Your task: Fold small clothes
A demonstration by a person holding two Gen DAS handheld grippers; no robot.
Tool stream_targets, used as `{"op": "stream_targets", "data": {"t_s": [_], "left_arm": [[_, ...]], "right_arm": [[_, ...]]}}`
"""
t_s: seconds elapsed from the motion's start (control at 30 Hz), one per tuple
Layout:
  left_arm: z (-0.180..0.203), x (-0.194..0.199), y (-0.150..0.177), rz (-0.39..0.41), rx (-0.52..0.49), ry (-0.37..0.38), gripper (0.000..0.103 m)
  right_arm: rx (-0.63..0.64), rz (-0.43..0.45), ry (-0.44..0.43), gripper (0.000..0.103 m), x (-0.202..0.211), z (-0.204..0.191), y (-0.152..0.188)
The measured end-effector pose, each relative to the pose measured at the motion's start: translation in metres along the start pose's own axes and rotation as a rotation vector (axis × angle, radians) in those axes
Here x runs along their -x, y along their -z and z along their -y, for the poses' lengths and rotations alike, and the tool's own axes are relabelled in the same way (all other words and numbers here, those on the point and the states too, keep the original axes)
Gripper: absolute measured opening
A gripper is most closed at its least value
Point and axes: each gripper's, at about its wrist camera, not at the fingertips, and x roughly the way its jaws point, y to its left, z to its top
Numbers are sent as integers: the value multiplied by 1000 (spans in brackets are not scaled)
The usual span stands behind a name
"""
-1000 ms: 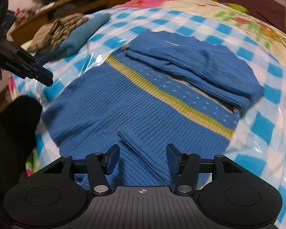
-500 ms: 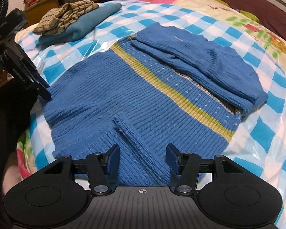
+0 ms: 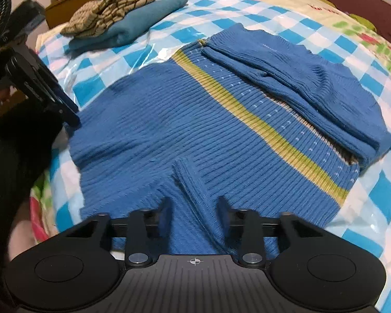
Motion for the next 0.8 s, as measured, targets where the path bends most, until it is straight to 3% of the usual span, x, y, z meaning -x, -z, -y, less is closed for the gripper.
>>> {"op": "stream_targets", "data": {"t_s": [0.13, 0.27, 0.33, 0.37, 0.57, 0.8], "left_arm": [[6, -9, 2, -12, 4, 14, 42], [7, -21, 2, -35, 59, 5, 38], [3, -20, 1, -41, 98, 31, 12], [0, -17, 0, -39, 125, 59, 12], [0, 14, -22, 84, 169, 178, 11], [-3, 58, -85, 275, 169, 281, 11]], "right_arm": [[-67, 50, 48, 7, 17, 5, 5], [-161, 101, 80, 6, 36, 18, 11], [-184, 130, 87, 5, 43, 20, 13], [-197, 145, 89, 5, 47, 20, 14], [-339, 272, 74, 5, 67, 37, 12], [-462, 408, 129, 4, 88, 75, -10]]}}
